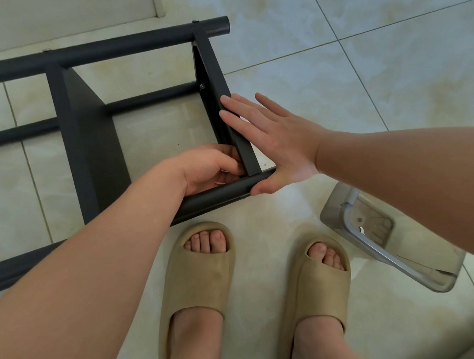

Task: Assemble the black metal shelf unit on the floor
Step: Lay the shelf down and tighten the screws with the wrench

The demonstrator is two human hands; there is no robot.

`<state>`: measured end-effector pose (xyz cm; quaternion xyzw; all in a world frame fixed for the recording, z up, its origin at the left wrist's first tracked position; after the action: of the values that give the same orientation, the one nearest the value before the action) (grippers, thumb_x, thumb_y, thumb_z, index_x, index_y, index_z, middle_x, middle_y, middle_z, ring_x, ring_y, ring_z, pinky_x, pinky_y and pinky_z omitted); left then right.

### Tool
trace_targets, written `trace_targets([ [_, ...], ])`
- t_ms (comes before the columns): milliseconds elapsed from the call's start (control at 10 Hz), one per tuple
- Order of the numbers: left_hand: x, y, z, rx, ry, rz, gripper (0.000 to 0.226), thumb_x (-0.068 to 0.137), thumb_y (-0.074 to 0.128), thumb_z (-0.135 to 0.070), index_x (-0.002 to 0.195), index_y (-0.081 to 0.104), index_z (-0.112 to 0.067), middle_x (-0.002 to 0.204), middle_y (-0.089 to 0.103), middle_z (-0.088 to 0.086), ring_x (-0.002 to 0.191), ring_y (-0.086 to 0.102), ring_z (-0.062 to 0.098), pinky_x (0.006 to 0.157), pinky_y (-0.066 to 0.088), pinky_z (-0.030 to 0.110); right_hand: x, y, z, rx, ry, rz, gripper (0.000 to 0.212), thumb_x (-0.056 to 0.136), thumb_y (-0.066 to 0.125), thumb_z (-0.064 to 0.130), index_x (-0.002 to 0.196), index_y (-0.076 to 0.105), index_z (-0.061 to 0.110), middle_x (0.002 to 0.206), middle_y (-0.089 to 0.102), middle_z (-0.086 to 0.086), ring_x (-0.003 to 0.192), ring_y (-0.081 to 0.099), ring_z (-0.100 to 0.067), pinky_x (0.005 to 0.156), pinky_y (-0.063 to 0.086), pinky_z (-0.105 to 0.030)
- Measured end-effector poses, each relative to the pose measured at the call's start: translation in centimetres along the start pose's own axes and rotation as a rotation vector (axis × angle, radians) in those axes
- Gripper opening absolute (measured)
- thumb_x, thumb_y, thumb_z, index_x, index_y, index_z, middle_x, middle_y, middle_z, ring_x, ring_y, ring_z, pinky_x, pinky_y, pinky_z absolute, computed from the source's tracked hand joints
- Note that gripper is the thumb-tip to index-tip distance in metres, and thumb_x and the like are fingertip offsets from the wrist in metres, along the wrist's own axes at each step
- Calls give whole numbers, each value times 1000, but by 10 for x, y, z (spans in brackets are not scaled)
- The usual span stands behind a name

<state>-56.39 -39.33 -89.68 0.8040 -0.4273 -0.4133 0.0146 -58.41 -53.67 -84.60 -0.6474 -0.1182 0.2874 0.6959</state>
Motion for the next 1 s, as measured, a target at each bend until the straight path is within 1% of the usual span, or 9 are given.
trace_targets([
  [100,0,1,1,-44,-39,0,19,93,49,2,96,66,-5,90,72,15,84,70,29,84,59,42,0,0,0,3,1,-2,129,71,45,88,162,-1,8,169,-5,-14,157,-5,-28,126,-3,-50],
  [200,-2,3,2,80,-49,-7,17,93,55,-4,96,72,-2,89,73,17,74,72,23,65,59,31,0,0,0,-3,5,6,129,71,45,88,162,-2,9,169,-6,-13,157,-6,-27,126,-2,-50],
  [300,-2,2,3,85,-46,-25,14,92,58,1,95,71,-1,86,74,18,71,73,23,63,58,28,0,0,0,-4,8,13,130,70,45,88,161,-2,8,169,-6,-13,157,-7,-27,126,-2,-50],
  [400,-3,2,2,40,-41,6,22,92,54,6,83,73,-2,76,73,15,66,72,22,59,57,27,0,-1,0,-1,8,15,130,70,44,88,162,-2,8,169,-6,-13,157,-7,-27,126,-2,-50],
  [500,-3,3,1,-11,-30,33,30,90,51,10,78,74,-4,79,74,16,68,73,24,61,58,28,0,-2,0,4,7,12,129,70,45,88,162,-1,8,169,-6,-14,157,-6,-27,126,-2,-50],
  [600,-2,2,-1,-38,-18,23,20,90,51,10,97,67,0,92,73,18,81,73,27,73,61,35,0,-2,0,2,7,12,130,70,46,87,162,-1,8,169,-5,-14,157,-6,-27,126,-2,-50],
  [700,-1,3,0,7,-28,-13,18,93,51,3,102,66,1,93,73,17,82,72,25,72,61,33,-1,-2,0,0,6,14,129,70,45,87,161,-1,8,169,-5,-14,157,-6,-27,126,-2,-50],
  [800,-2,2,2,144,-44,-42,17,93,57,-5,100,72,0,89,74,17,75,72,21,64,58,27,0,-2,1,-5,8,16,129,70,44,87,161,0,7,169,-5,-14,157,-6,-28,126,-2,-50],
  [1000,-3,2,2,62,-40,-13,16,92,57,3,86,71,-1,76,73,14,66,72,21,61,58,28,-1,-2,0,-9,7,18,129,71,44,88,161,-1,7,169,-5,-14,157,-6,-28,126,-2,-50],
])
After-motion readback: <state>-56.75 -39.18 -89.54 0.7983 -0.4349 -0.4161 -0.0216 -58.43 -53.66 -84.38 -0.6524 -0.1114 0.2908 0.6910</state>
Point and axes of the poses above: each hand's wrist, its own x-axis towards the middle knuckle, its own y-axis out of the palm, z = x × y, the point moved 4 cm from there along x, towards the middle knuckle
